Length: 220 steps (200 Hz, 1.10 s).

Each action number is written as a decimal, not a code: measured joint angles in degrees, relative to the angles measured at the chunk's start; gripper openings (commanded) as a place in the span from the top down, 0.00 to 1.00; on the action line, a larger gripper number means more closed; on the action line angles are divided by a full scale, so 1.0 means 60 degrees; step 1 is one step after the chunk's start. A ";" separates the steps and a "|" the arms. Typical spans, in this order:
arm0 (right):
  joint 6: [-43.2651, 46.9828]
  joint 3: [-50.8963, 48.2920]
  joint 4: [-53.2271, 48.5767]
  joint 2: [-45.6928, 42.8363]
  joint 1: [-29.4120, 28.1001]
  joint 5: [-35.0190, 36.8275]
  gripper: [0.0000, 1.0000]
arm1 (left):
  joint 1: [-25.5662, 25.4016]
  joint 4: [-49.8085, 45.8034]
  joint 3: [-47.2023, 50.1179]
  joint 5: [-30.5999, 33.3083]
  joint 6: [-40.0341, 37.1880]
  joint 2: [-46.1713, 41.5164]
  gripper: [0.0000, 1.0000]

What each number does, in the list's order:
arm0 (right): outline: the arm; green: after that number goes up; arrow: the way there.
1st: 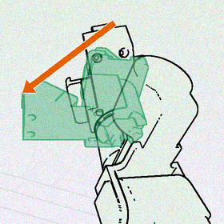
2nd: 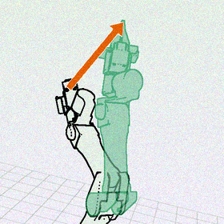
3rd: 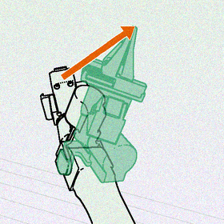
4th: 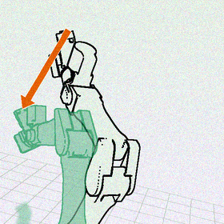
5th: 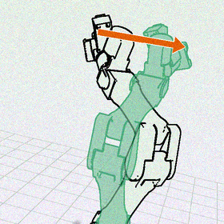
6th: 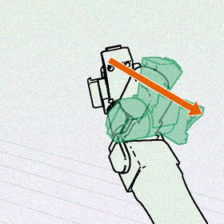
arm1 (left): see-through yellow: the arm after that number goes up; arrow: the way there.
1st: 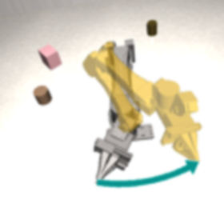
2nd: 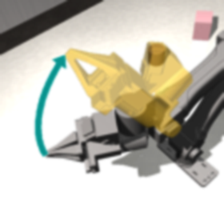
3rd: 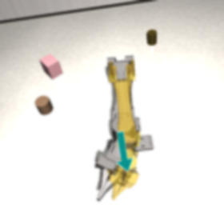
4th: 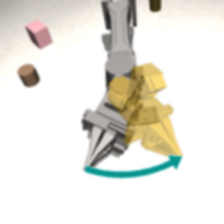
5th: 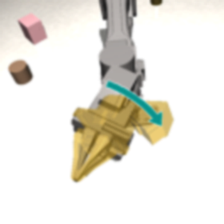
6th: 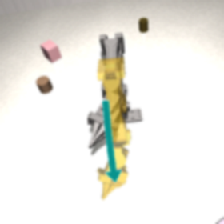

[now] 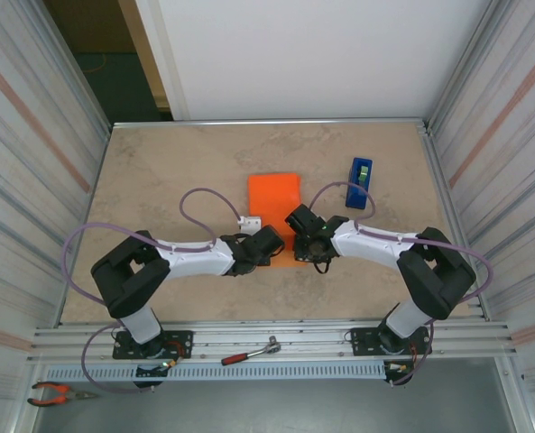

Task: Wrap the gift box in paper

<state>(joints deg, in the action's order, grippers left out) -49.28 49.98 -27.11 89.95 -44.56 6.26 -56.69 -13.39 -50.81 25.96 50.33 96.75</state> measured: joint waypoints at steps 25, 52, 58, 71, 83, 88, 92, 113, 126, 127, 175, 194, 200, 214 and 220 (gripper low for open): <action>-0.0120 -0.0011 -0.0011 0.0011 0.0000 0.0004 1.00 | 0.0000 0.0004 0.0000 0.0000 0.0000 0.0000 0.78; -0.0211 -0.0011 0.0000 0.0069 -0.0004 0.0004 0.49 | 0.0000 0.0004 0.0000 -0.0004 0.0004 0.0000 0.79; -0.0211 -0.0011 0.0000 0.0080 -0.0004 0.0007 0.66 | 0.0000 0.0004 0.0000 -0.0004 0.0004 0.0000 0.79; -0.0186 -0.0011 0.0000 0.0095 -0.0022 -0.0004 1.00 | 0.0000 0.0004 0.0000 -0.0007 0.0007 0.0000 0.80; -0.0186 -0.0011 0.0011 0.0095 -0.0040 -0.0004 1.00 | 0.0000 0.0004 0.0000 -0.0007 0.0007 0.0000 0.80; -0.0204 -0.0011 0.0018 0.0095 -0.0040 -0.0007 1.00 | 0.0000 0.0004 0.0000 -0.0011 0.0007 0.0000 0.80; -0.0197 -0.0011 0.0022 0.0095 -0.0040 -0.0004 1.00 | 0.0000 0.0004 0.0000 -0.0015 0.0007 0.0000 0.80; -0.0219 -0.0011 0.0015 0.0095 -0.0040 -0.0004 0.66 | 0.0000 0.0007 0.0000 -0.0066 0.0007 0.0004 0.80; -0.0142 -0.0011 0.0004 0.0095 -0.0040 0.0004 1.00 | 0.0000 0.0007 0.0000 -0.0076 0.0007 0.0004 0.81; -0.0146 -0.0011 0.0004 0.0095 -0.0040 0.0004 1.00 | 0.0000 0.0007 0.0000 -0.0076 0.0007 0.0004 0.81; -0.0204 -0.0047 0.0040 -0.0044 -0.0029 0.0084 0.23 | 0.0000 0.0036 0.0000 -0.0113 0.0007 0.0004 0.82; -0.0178 -0.0044 0.0018 -0.0091 0.0029 0.0197 0.22 | 0.0000 0.0036 0.0000 -0.0113 0.0007 0.0004 0.82; -0.0178 -0.0040 0.0015 -0.0091 0.0055 0.0215 0.22 | 0.0000 0.0036 0.0000 -0.0113 0.0007 0.0004 0.81; -0.0171 -0.0004 -0.0011 -0.0087 0.0157 0.0226 0.25 | 0.0000 0.0036 0.0000 -0.0113 0.0007 0.0007 0.82; -0.0153 0.0044 -0.0029 -0.0084 0.0208 0.0240 0.26 | 0.0000 0.0040 0.0000 -0.0113 0.0007 0.0004 0.82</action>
<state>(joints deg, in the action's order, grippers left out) -50.19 50.24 -27.29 89.45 -43.31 7.70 -56.69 -13.15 -50.81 25.28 50.37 96.77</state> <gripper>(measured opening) 0.764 0.185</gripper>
